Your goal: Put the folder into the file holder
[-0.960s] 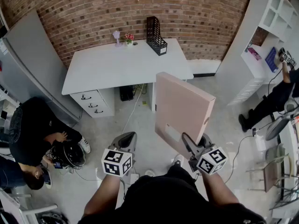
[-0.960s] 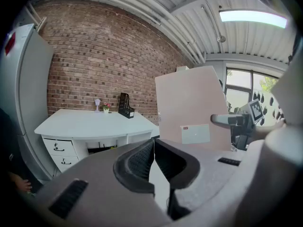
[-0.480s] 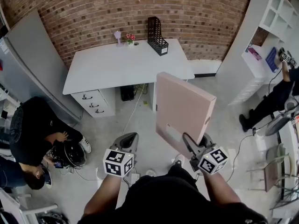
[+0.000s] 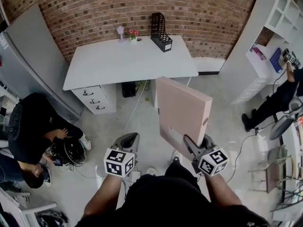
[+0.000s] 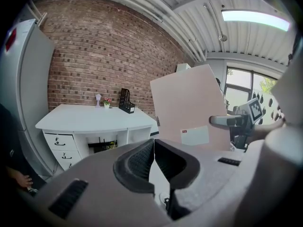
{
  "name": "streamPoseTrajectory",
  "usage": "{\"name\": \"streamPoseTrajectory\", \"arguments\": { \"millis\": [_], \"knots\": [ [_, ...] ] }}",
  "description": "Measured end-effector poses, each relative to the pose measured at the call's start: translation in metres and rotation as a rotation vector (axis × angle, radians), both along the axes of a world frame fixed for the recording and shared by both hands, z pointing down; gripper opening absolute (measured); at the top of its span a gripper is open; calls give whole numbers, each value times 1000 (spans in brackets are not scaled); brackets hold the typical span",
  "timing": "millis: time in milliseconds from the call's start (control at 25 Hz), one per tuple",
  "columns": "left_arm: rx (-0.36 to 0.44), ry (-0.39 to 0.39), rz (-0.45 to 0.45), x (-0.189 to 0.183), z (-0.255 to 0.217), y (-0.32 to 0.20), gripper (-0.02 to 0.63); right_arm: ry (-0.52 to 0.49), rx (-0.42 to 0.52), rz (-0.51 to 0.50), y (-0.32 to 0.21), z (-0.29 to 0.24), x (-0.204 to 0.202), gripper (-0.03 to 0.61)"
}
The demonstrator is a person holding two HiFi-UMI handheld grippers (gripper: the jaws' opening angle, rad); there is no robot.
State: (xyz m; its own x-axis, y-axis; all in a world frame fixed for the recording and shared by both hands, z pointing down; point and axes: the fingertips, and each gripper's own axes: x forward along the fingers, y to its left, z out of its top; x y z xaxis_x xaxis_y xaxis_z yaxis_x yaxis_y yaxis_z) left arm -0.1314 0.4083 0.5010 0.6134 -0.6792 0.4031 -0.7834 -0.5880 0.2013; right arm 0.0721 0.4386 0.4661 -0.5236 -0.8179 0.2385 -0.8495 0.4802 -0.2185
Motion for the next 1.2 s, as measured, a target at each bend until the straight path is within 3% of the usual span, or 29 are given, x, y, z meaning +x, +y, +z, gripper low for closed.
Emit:
{"name": "streamPoseTrajectory", "arguments": {
  "millis": [200,640,1200],
  "knots": [
    [-14,-3,-2,-1,9,-6,6,49,-4,6,-8,5,-1,167],
    [-49,-30,1,11,27,-39,6,32,-47,5,-57,24,5,169],
    [15,-66,-5,55,-11,-196,6,-23,30,-5,-214,-10,47,169]
  ]
}}
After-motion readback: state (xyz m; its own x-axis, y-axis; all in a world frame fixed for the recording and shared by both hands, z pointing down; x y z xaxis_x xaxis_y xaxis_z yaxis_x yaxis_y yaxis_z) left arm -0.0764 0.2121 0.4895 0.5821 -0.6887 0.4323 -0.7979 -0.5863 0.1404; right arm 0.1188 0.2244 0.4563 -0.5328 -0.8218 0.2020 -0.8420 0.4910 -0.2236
